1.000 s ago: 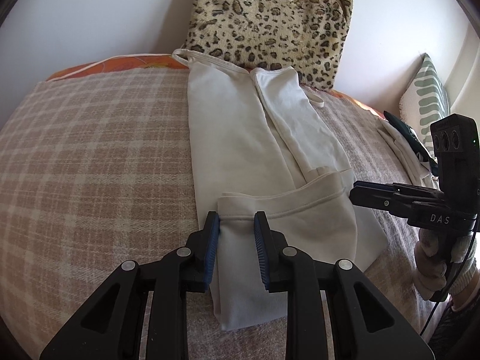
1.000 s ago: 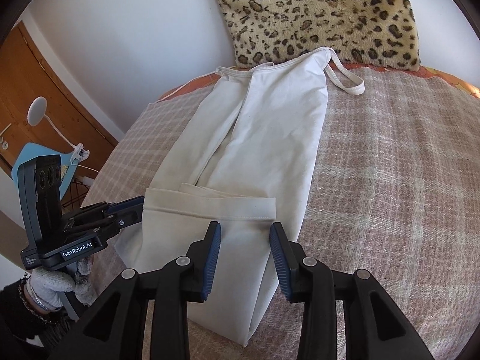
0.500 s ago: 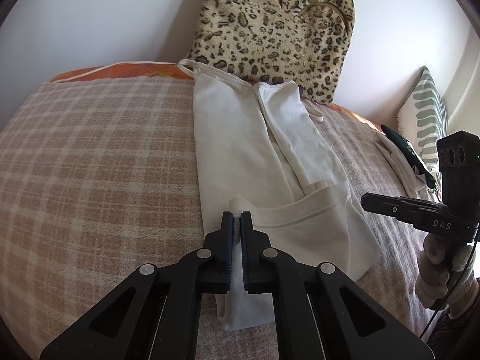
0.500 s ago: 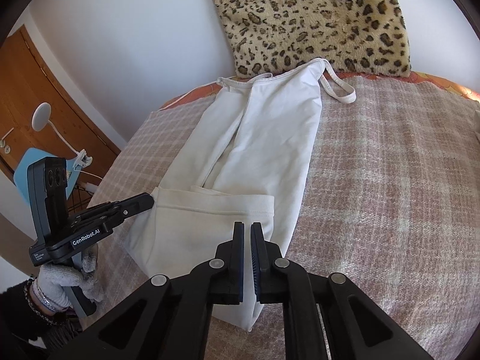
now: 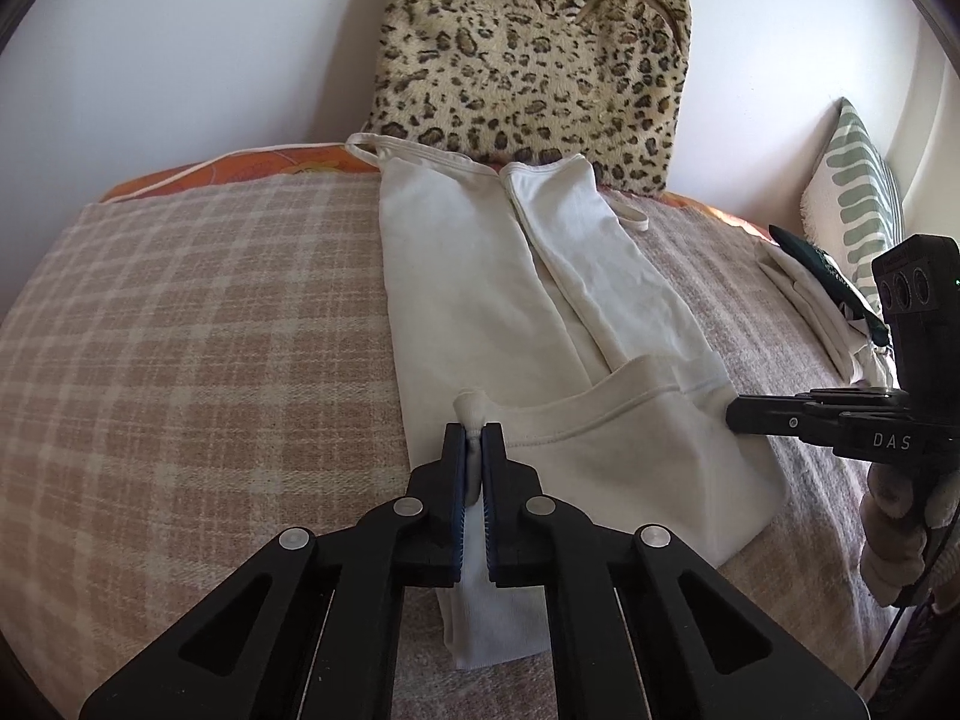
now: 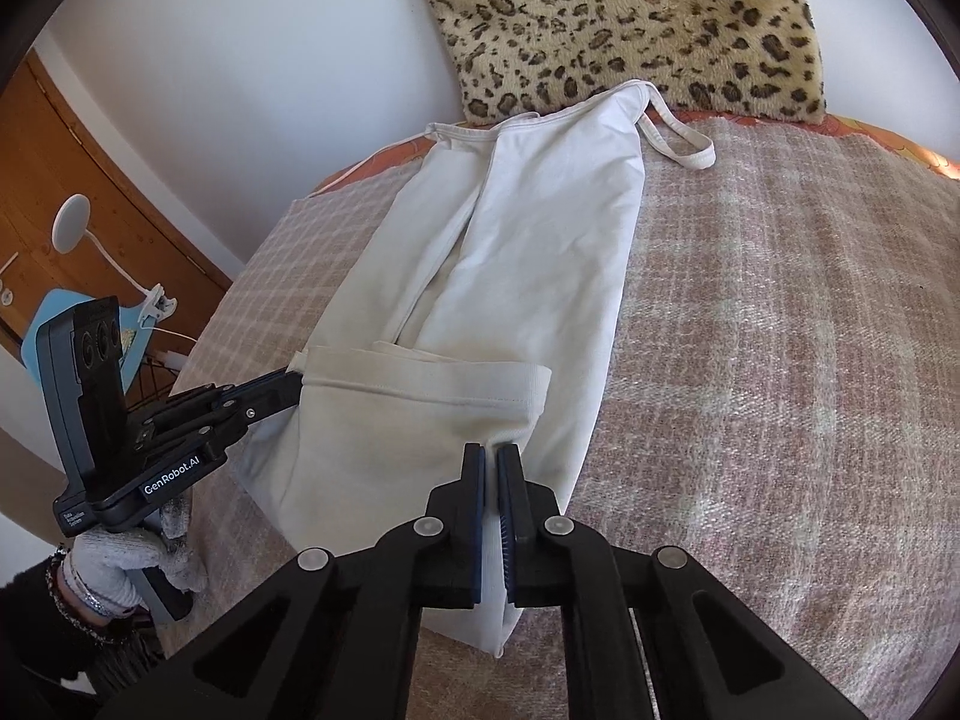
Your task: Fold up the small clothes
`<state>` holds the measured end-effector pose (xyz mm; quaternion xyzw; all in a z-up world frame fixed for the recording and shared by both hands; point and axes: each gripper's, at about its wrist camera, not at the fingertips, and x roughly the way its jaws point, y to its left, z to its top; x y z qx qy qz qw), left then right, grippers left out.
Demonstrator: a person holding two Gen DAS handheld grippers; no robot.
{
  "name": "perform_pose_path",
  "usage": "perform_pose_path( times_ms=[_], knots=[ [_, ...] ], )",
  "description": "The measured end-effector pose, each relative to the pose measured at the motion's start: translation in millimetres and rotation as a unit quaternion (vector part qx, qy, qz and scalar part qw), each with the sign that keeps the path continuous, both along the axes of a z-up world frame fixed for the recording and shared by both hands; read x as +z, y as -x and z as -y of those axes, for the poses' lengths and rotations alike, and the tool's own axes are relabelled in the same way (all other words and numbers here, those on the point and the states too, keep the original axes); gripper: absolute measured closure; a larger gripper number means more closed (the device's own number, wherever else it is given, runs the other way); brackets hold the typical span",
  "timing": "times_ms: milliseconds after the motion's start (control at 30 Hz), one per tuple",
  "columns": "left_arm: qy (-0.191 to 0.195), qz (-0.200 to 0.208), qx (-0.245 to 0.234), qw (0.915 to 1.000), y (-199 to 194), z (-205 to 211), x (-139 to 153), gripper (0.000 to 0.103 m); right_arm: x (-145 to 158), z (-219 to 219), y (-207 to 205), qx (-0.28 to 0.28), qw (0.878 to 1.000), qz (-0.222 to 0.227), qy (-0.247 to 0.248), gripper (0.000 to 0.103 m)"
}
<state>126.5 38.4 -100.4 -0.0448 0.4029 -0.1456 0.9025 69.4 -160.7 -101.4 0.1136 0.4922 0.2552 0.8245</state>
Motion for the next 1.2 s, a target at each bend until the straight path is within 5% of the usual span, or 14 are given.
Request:
perform_pose_path(
  times_ms=[167,300,533,767,833,1033,1200],
  knots=[
    [-0.007,0.015,0.005,0.9998,-3,-2,3,0.099,4,14,7,-0.015,1.0,-0.001,-0.01,0.103],
    [-0.021,-0.011,0.0,0.9997,-10,4,-11,0.099,5,0,9,-0.005,0.998,0.019,0.054,0.103],
    [-0.034,0.018,0.027,0.9989,1,-3,8,0.095,17,-3,14,-0.023,0.992,0.052,0.109,0.091],
    [0.003,0.021,-0.032,0.9993,16,16,26,0.089,41,-13,32,0.011,0.993,0.089,0.076,0.077],
    [0.01,0.005,-0.048,0.9988,14,21,21,0.074,40,-18,32,0.022,0.993,0.088,0.07,0.072],
    [0.002,-0.017,-0.035,0.9992,11,21,10,0.071,31,-16,26,0.016,0.995,0.069,0.077,0.072],
    [0.022,-0.025,-0.012,0.9994,-6,6,13,0.058,32,5,4,-0.025,0.998,0.046,0.042,0.069]
  ],
)
